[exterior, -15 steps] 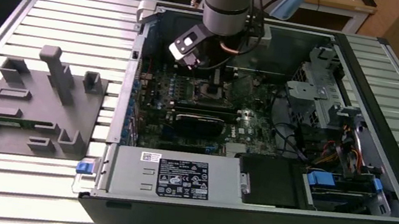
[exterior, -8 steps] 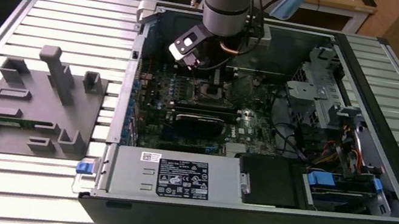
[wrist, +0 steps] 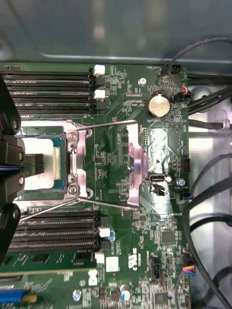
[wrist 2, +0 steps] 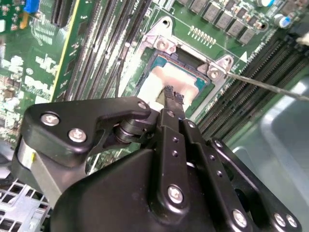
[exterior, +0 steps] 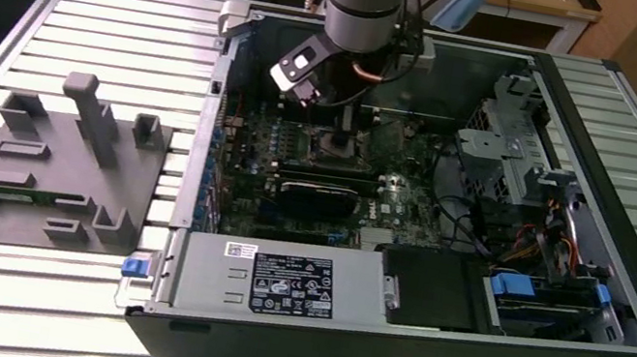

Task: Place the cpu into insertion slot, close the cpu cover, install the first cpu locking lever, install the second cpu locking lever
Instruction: 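Place the cpu into insertion slot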

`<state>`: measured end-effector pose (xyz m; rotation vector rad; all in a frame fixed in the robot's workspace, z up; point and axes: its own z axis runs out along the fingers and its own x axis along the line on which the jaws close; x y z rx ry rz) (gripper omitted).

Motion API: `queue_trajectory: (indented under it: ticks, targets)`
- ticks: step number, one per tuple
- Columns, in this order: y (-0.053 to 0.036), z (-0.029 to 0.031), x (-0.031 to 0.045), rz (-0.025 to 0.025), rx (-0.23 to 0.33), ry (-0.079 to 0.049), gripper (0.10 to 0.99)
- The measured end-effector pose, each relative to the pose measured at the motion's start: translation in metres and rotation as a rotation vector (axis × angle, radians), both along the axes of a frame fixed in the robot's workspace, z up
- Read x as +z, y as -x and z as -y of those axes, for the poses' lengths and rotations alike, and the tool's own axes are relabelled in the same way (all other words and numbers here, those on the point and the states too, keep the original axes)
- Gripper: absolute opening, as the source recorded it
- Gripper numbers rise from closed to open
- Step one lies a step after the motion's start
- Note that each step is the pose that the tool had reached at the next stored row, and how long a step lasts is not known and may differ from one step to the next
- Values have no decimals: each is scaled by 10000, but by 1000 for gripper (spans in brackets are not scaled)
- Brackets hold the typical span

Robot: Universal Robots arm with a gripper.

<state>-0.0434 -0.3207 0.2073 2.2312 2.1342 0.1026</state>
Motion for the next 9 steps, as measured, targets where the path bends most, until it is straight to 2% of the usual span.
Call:
queue_trajectory:
  ticks: [9]
  targets:
    - [0,0,248,5,0,1,106]
